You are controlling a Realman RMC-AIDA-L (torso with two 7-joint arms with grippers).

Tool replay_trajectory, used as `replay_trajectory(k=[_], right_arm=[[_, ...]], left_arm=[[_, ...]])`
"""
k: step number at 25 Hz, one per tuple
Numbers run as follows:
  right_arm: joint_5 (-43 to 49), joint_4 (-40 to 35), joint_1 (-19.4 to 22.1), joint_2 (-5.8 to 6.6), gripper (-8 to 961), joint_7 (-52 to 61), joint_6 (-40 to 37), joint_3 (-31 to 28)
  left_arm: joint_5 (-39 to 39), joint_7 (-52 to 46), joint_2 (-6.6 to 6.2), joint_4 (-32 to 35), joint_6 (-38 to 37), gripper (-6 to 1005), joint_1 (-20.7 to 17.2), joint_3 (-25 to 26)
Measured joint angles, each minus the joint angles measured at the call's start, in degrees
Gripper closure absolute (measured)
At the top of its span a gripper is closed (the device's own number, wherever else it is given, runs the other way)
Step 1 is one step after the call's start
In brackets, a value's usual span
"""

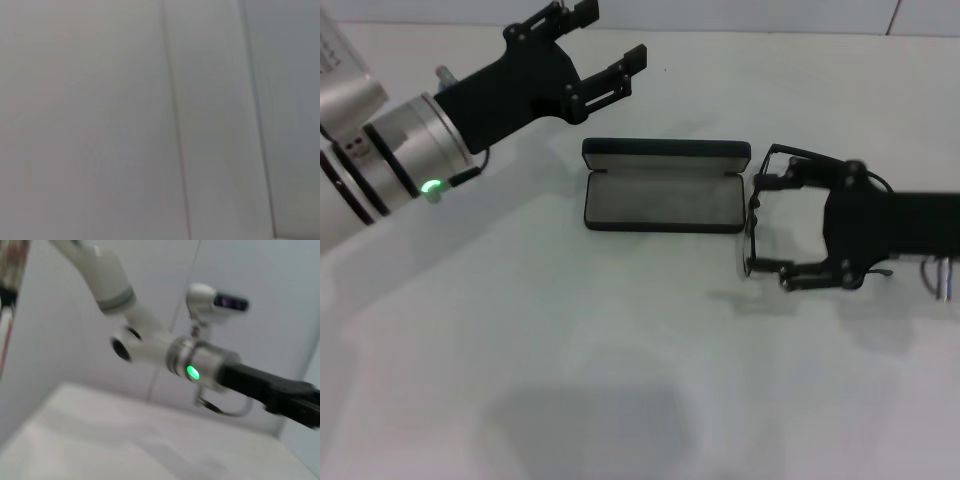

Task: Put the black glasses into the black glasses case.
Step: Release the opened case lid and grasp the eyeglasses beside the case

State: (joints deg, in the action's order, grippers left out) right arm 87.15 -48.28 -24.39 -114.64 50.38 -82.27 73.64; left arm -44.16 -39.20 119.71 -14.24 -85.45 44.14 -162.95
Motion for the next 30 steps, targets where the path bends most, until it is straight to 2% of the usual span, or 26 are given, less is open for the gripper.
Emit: replay_trajectory(k=[2, 5, 8, 11, 16, 22, 23, 25, 30], right_arm=[[5.81, -7.34, 0.50, -0.01, 171, 3.98, 2.41, -0.01], [19.22, -17.77, -0.55, -0.47, 172, 11.09, 3.32, 0.31], [33.53, -26.63, -3.85, -0.69, 174, 18.49, -0.22, 1.50], [40.77, -30.16, -8.72, -0.72, 181, 21.78, -4.49, 1.94], [47.97, -30.59, -16.70, -0.85, 209, 23.84, -7.90, 5.42], [55.25, -25.59, -24.44, -1.41, 244, 28.06, -6.35, 15.59], [55.25, -25.59, -24.44, -1.41, 249, 28.06, -6.35, 15.59], [57.54, -23.15, -26.24, -1.52, 261, 29.71, -2.66, 20.38], [58.51, -22.20, -26.27, -1.59, 293, 29.98, 1.57, 24.30]], left_arm=[[-3.62, 0.25, 0.01, 3.63, 2.01, 226, -1.79, 0.00], [-8.11, 0.43, 0.07, 6.62, 3.64, 226, -3.83, 0.00], [-10.50, 0.44, 0.14, 8.01, 4.45, 226, -5.29, 0.01], [-10.74, 0.21, 0.18, 8.64, 5.42, 226, -6.33, 0.00], [-10.91, 0.00, 0.22, 9.62, 6.40, 226, -7.28, 0.00], [-11.27, -0.02, 0.26, 10.40, 7.18, 226, -8.37, 0.00], [-11.44, -0.03, 0.26, 10.39, 7.28, 226, -8.66, 0.00], [-11.58, -0.03, 0.24, 10.37, 7.48, 226, -8.98, 0.00], [-11.72, -0.03, 0.13, 10.03, 7.68, 226, -9.30, 0.00]])
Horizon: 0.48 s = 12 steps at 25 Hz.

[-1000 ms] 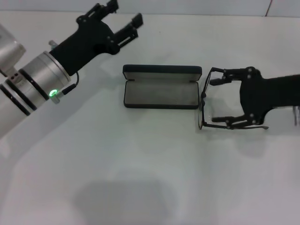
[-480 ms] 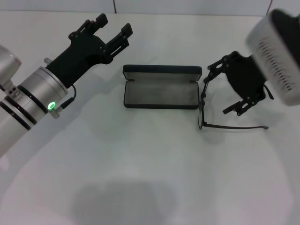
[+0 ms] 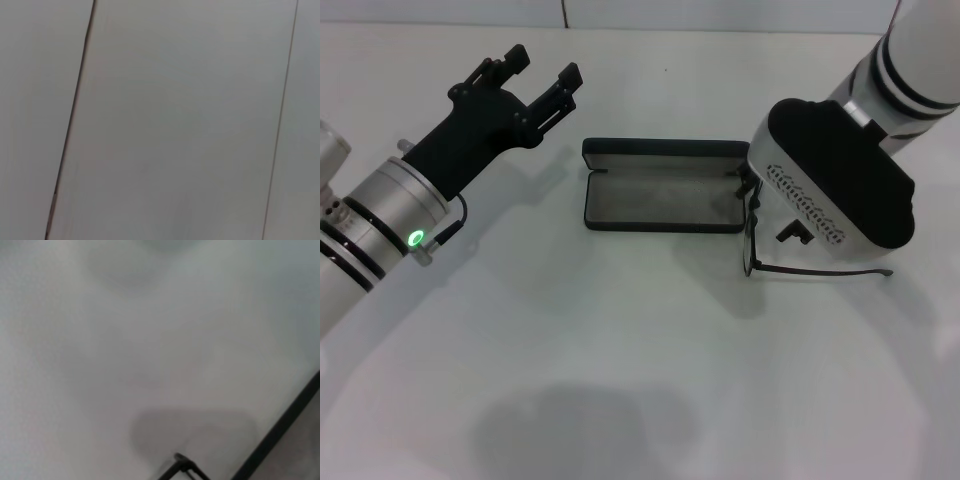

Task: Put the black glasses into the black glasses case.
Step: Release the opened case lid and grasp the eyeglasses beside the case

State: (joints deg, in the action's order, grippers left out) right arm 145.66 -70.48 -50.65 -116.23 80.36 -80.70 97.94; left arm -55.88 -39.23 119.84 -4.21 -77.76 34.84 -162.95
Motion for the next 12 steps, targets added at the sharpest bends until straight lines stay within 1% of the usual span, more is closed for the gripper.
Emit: replay_trajectory(k=[4, 7, 12], right_arm=[[0.12, 0.47, -0.67, 0.00, 324, 0.03, 1.86, 0.63], [0.20, 2.31, -1.89, 0.02, 323, 0.04, 2.76, 1.09], [0.31, 5.94, -2.97, 0.04, 324, 0.05, 6.39, 4.79]], left_arm=[[-0.03, -0.02, -0.02, -0.18, 0.05, 227, 0.08, 0.00], [-0.03, 0.11, -0.04, -0.20, 0.27, 227, 0.19, 0.00], [-0.03, 0.32, -0.05, 0.11, 2.25, 227, 0.96, 0.00]])
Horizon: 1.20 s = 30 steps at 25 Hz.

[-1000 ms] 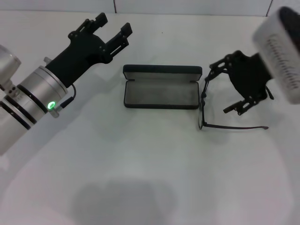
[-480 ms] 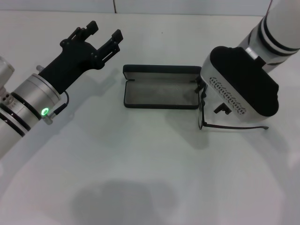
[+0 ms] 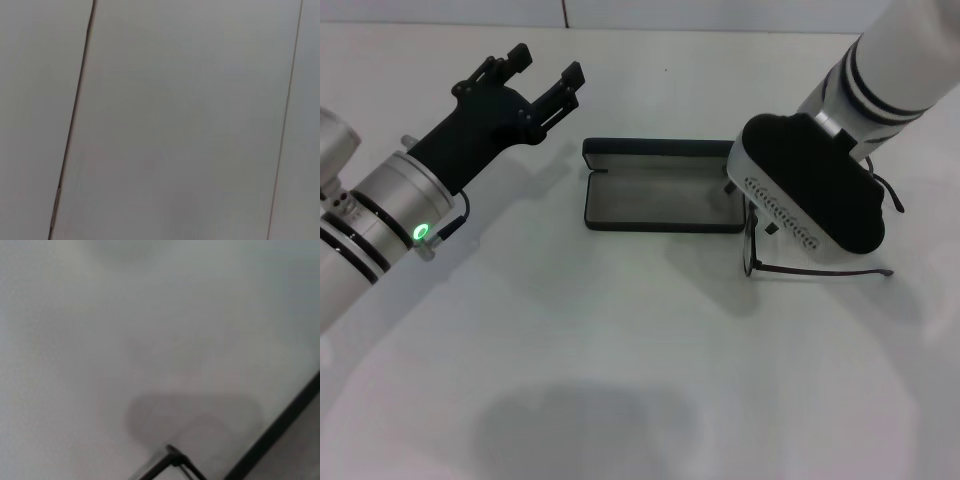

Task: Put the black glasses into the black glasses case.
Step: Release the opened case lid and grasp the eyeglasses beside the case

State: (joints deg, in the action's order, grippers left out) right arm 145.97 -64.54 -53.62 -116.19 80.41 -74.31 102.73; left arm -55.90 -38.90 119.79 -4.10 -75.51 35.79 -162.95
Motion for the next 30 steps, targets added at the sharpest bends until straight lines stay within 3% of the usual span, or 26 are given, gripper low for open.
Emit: replay_trajectory(k=[13, 27, 30], right_arm=[[-0.55, 6.77, -2.02, 0.00, 381, 0.03, 5.99, 5.37], [-0.89, 9.66, -2.30, 0.00, 453, 0.13, 7.50, 5.00], [-0.73, 9.34, -1.49, 0.00, 568, 0.37, 7.74, 4.95]], left_arm=[[0.05, 0.12, 0.03, 0.02, 0.80, 227, 1.03, 0.00], [-0.09, 1.10, 0.12, 0.18, 2.12, 226, 1.29, 0.00], [-0.09, 1.54, 0.16, 0.24, 2.23, 226, 1.40, 0.00]])
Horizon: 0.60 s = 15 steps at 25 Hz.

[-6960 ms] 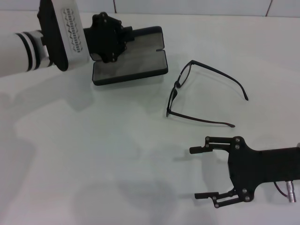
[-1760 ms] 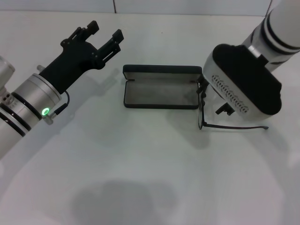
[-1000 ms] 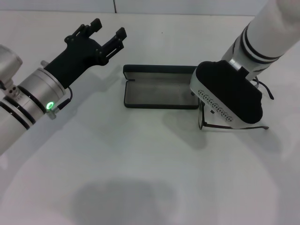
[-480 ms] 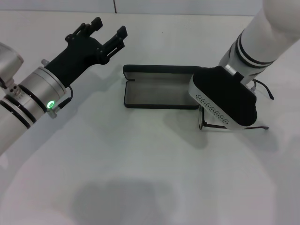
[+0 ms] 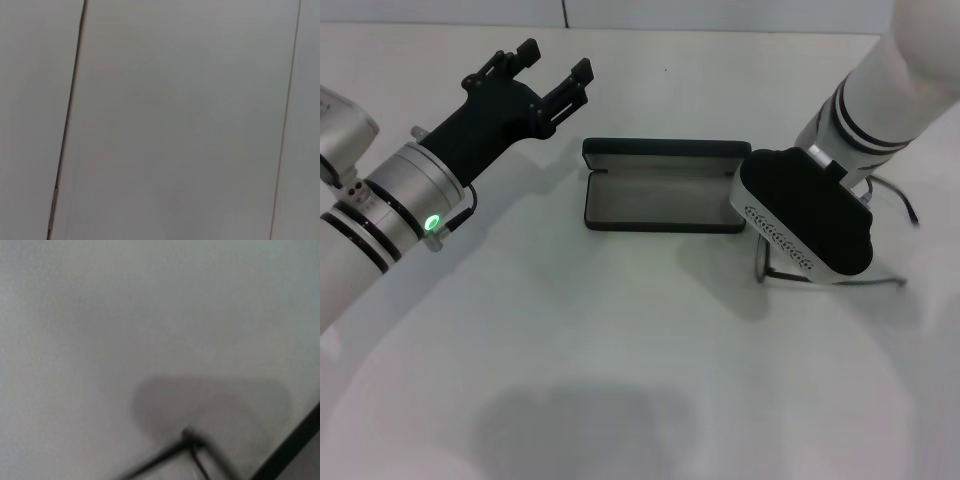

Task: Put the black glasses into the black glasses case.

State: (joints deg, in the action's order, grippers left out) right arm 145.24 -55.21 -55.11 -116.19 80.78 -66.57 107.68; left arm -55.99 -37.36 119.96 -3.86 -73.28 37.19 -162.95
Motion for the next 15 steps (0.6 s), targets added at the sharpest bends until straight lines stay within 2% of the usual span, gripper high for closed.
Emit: replay_trajectory(k=[3, 11, 15], right_arm=[[0.33, -0.38, 0.37, 0.00, 683, 0.58, 0.51, -0.03], [0.64, -1.13, 1.54, 0.00, 779, 1.91, 0.58, -0.06], [0.74, -3.76, 3.06, 0.04, 820, 2.05, -0.96, -2.04]], left_arm=[[0.00, 0.01, 0.01, 0.00, 0.00, 226, -0.02, 0.00], [0.25, 0.01, 0.02, 0.00, 0.00, 226, -0.07, 0.00], [0.14, 0.02, 0.02, -0.01, -0.01, 226, -0.40, 0.00]])
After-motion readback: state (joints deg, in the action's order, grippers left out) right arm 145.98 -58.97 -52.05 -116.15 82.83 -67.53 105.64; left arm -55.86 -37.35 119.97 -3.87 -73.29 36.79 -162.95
